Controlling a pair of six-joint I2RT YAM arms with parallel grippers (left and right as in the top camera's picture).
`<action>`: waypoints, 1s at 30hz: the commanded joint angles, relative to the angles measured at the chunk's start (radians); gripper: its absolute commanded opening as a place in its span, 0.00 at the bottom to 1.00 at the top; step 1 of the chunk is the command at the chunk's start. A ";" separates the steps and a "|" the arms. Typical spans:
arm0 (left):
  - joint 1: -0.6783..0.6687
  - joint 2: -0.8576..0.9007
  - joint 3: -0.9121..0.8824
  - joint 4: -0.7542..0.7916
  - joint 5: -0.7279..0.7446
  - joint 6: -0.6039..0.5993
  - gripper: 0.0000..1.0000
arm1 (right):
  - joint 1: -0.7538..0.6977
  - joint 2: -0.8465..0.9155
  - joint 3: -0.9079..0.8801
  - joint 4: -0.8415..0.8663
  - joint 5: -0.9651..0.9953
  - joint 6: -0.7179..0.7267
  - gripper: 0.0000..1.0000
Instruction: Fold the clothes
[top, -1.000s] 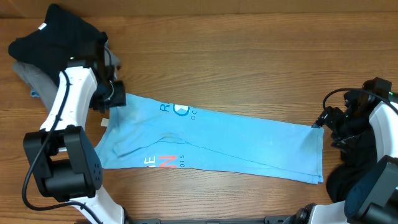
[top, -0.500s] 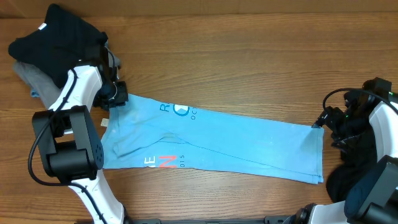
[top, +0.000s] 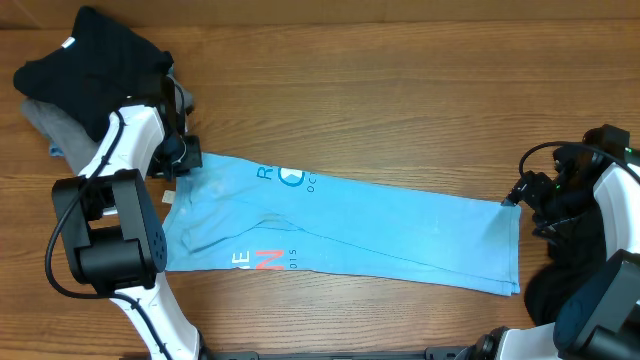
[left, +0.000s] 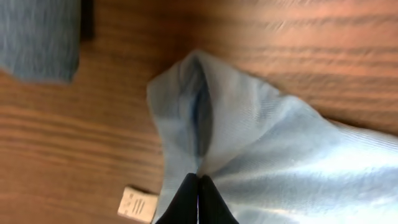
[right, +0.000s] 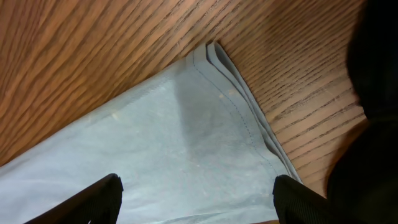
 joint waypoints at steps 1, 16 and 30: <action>0.019 0.004 0.006 -0.021 -0.037 -0.014 0.04 | -0.003 -0.025 -0.001 0.005 0.005 -0.007 0.82; 0.067 0.004 0.012 -0.035 -0.069 -0.071 0.33 | -0.003 0.008 -0.002 0.108 0.035 0.031 0.86; 0.082 0.003 0.330 -0.280 0.049 -0.034 0.50 | -0.028 0.164 -0.036 0.104 0.048 0.027 0.45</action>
